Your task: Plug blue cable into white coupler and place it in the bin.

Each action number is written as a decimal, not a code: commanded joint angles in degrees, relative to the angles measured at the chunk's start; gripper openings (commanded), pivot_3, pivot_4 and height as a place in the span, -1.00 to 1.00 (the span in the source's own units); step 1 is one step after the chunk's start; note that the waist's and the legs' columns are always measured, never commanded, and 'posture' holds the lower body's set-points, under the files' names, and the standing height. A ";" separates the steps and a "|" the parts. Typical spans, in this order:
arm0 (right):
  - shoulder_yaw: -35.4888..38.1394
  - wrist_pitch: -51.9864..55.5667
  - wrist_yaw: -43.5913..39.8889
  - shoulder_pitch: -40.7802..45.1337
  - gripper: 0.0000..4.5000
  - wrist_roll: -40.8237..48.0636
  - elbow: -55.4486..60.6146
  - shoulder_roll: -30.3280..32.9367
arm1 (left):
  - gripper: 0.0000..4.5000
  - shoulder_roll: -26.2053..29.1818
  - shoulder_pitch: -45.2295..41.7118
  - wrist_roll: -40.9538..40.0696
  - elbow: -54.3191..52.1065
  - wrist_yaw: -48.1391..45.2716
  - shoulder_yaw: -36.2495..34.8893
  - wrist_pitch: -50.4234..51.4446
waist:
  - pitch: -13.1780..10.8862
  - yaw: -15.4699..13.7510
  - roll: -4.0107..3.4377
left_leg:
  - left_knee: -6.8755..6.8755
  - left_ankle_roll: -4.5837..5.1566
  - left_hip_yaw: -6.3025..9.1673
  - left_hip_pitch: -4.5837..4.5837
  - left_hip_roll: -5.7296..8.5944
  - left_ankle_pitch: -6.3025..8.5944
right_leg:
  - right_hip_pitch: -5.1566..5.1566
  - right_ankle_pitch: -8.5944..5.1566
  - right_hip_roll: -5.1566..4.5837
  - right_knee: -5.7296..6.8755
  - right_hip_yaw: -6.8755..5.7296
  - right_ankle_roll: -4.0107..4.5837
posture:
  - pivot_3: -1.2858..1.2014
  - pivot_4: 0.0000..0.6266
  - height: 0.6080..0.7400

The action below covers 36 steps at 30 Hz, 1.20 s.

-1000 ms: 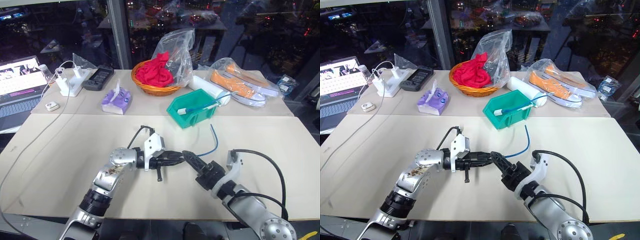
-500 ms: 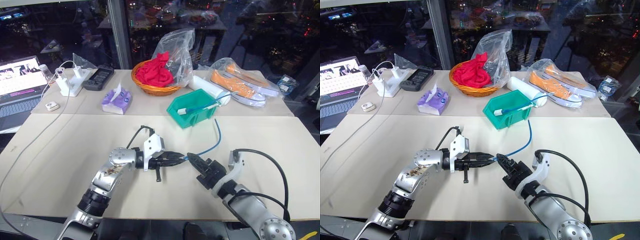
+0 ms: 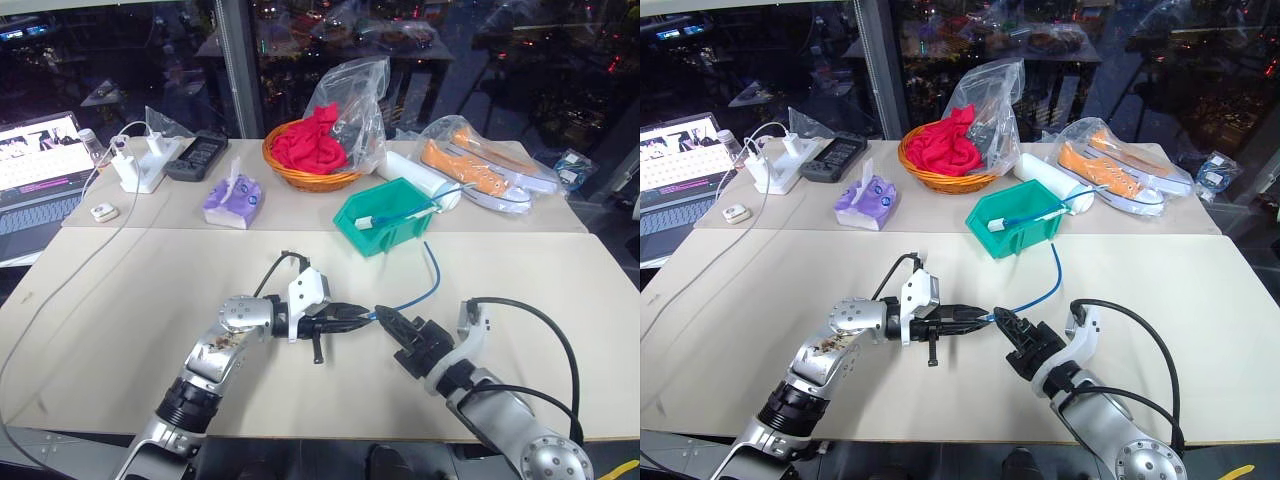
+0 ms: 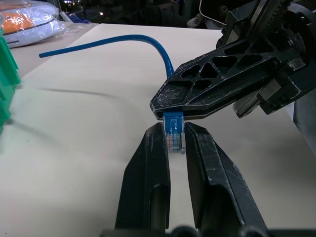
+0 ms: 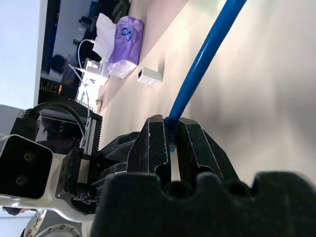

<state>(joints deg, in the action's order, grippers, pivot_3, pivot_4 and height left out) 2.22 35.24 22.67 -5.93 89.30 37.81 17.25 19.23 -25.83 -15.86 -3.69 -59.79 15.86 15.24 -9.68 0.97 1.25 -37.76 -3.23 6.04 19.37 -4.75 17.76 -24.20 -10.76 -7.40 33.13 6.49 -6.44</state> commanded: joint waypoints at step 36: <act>1.31 -5.15 -3.04 0.78 -1.00 -7.77 1.67 -0.51 | 0.55 -4.34 7.69 0.83 -3.03 36.37 -19.62 11.04 | 0.00 -0.06 -0.01 | 0.01 -0.04 0.01 -0.01 0.00 -0.02 | 0.00 0.01 0.00 -0.01 -0.02 -0.01 | 0.03 -0.52 0.83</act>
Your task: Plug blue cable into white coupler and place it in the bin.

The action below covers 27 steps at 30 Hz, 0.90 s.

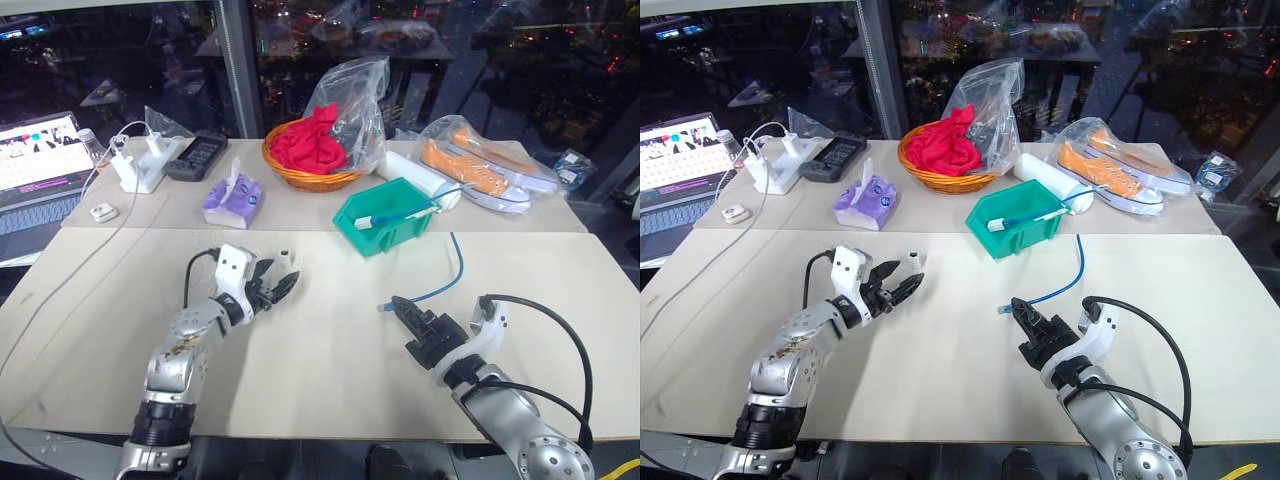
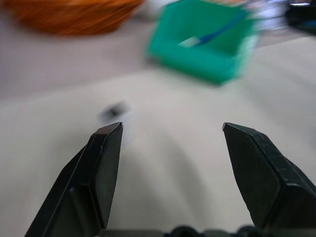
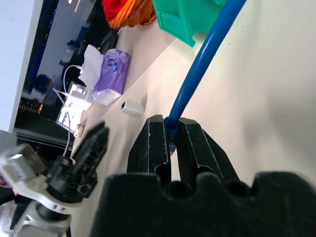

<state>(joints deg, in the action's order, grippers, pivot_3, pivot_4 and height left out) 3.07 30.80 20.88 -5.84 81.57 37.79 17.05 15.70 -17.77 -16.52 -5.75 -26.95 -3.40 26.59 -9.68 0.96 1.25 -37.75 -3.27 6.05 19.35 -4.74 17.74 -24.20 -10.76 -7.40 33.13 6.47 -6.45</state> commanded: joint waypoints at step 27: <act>-0.23 -0.77 -1.86 1.71 -1.00 -1.68 1.80 -1.79 | 0.98 -10.16 -15.96 12.84 31.32 16.32 4.04 -7.90 | 0.15 -0.28 -0.18 | -0.01 -0.13 0.02 -0.05 0.02 -0.07 | 0.15 0.01 0.00 -0.02 -0.02 -0.01 | 0.03 -0.52 0.83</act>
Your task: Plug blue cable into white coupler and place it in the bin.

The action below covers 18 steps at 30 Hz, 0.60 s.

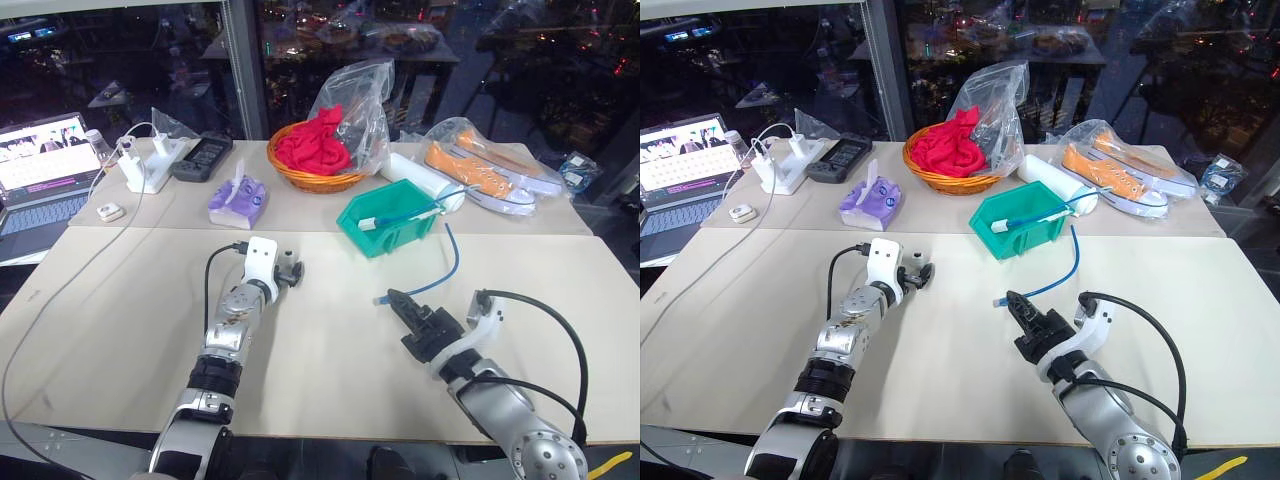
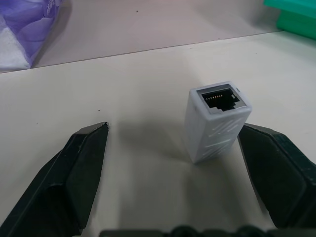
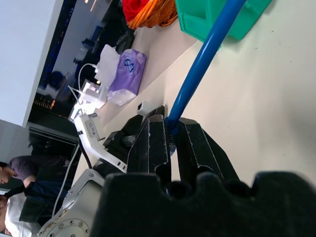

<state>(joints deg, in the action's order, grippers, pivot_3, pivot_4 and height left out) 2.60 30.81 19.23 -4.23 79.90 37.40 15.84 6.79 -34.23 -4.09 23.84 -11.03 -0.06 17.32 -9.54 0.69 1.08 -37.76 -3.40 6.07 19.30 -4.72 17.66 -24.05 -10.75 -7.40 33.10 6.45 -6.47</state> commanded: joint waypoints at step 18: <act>0.42 -0.36 -0.18 0.28 -1.00 0.14 1.85 -1.09 | -0.70 -4.84 -0.79 -0.76 -0.59 1.38 0.23 3.79 | 0.01 -0.13 -0.02 | 0.00 -0.05 0.01 0.03 0.00 -0.03 | -0.01 0.00 0.00 -0.02 0.00 -0.01 | 0.03 -0.52 0.83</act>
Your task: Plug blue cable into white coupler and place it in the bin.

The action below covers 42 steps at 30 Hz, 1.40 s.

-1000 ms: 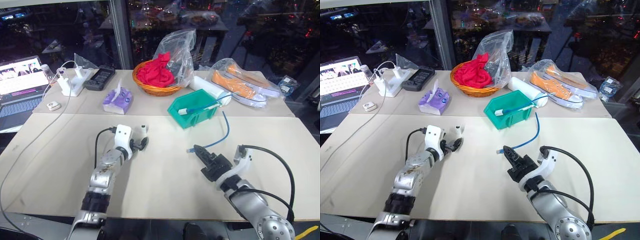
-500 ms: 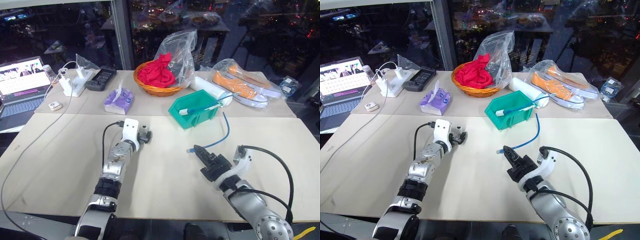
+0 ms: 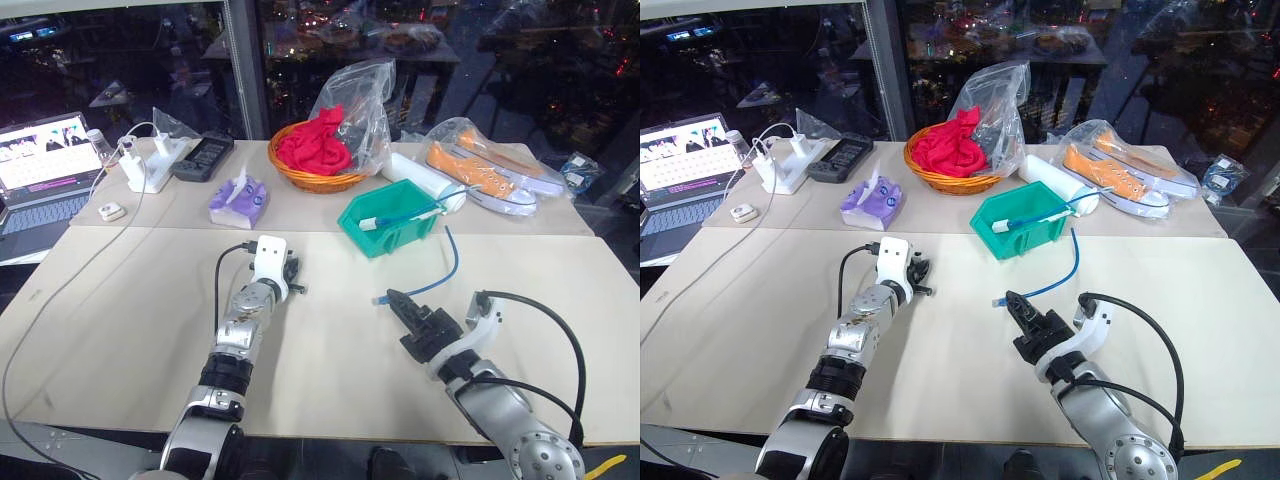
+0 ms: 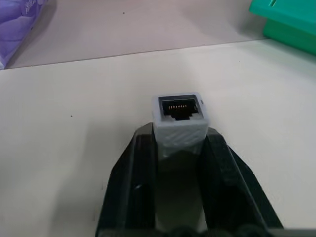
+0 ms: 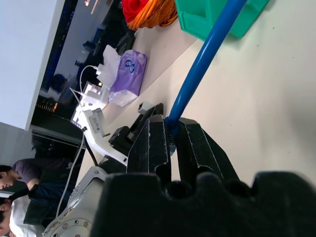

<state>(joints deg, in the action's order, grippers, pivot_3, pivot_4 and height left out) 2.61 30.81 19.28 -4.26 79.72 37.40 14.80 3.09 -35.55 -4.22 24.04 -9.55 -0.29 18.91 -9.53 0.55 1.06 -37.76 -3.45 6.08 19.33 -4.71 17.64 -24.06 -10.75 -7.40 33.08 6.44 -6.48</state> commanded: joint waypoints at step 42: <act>-6.16 11.79 -3.81 4.68 -1.00 -30.79 11.22 12.44 | -0.70 4.08 11.32 -4.85 -8.68 -44.36 20.93 -21.26 | -0.01 0.28 -0.02 | 0.62 -0.54 0.05 -0.01 0.03 -0.32 | -0.15 -0.11 0.00 -0.06 0.10 0.10 | 0.03 -0.52 0.83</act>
<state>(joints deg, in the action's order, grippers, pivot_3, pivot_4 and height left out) -4.55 41.68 15.58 0.15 49.54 45.39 27.10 7.55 -23.24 -9.60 15.71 -53.75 20.34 -0.79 -9.54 0.83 1.04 -37.14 -3.99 6.13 19.32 -4.69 17.32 -24.22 -10.86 -7.41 33.02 6.54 -6.38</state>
